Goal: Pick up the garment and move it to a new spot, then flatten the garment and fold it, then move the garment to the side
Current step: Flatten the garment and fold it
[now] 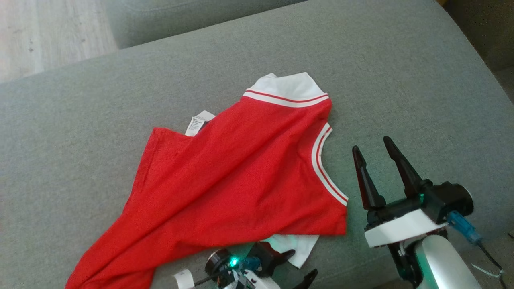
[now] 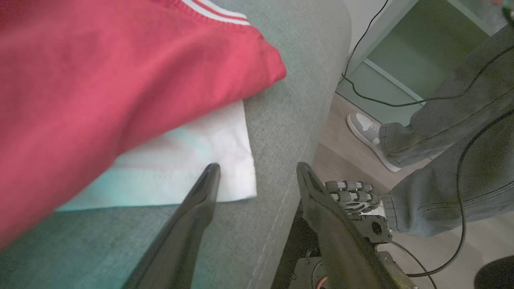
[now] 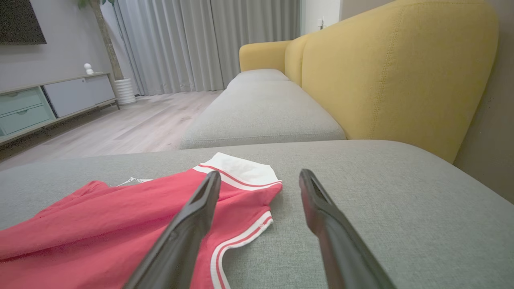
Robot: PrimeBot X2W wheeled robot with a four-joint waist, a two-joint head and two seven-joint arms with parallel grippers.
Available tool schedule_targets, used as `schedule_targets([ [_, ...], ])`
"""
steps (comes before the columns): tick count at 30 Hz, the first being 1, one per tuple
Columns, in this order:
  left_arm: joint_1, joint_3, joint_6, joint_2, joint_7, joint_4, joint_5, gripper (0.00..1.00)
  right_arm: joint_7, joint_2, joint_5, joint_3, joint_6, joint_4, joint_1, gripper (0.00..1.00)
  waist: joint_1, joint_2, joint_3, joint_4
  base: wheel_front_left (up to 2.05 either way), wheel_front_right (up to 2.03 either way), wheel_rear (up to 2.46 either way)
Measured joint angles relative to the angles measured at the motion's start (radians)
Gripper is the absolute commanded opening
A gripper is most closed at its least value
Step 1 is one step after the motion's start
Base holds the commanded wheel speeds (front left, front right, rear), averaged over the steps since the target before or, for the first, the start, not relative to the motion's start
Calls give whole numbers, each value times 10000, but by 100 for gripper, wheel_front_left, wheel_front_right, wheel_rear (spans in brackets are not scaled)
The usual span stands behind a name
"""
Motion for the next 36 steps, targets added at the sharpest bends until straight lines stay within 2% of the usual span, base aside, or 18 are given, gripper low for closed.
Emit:
schedule_targets([
  [10,-627,-276,290,-280,-270,803,616,100,0,6,-2,-61,0,-71,-71,100,-1,0,332,-120,0,0,0],
  [11,-679,-314,299,-293,-278,872,639,96,0,8,-2,-67,0,-77,-76,100,-1,0,369,-118,0,0,0],
  [12,-765,-370,318,-303,-278,945,679,45,0,13,-2,-69,0,-77,-82,100,-1,0,399,-111,0,0,0],
  [13,-838,-401,360,-341,-278,1011,709,19,0,19,-2,-69,0,-77,-92,100,-1,0,422,-101,0,0,0],
  [14,-892,-403,382,-370,-278,1070,709,0,0,23,-2,-69,0,-77,-104,100,-1,0,438,-88,0,0,0],
  [19,-1063,-159,466,-405,-282,1200,464,0,0,35,-2,-121,0,-75,-130,100,-1,0,449,1,0,0,0],
  [24,-1046,1172,441,-270,-359,330,-1083,0,0,67,-2,-127,0,-63,-138,100,0,0,318,48,0,0,0],
  [30,-1269,2920,362,779,510,-2155,-2918,0,0,84,-2,-148,0,-48,-134,100,-1,0,133,127,0,0,0],
  [33,-1898,3854,681,1657,1020,-2851,-3210,0,0,96,-2,-96,0,-35,-135,100,-1,0,134,122,0,0,0],
  [36,-2797,4943,1037,2324,1356,-2941,-3718,0,0,123,15,35,0,2,-160,100,-1,0,148,26,0,0,0],
])
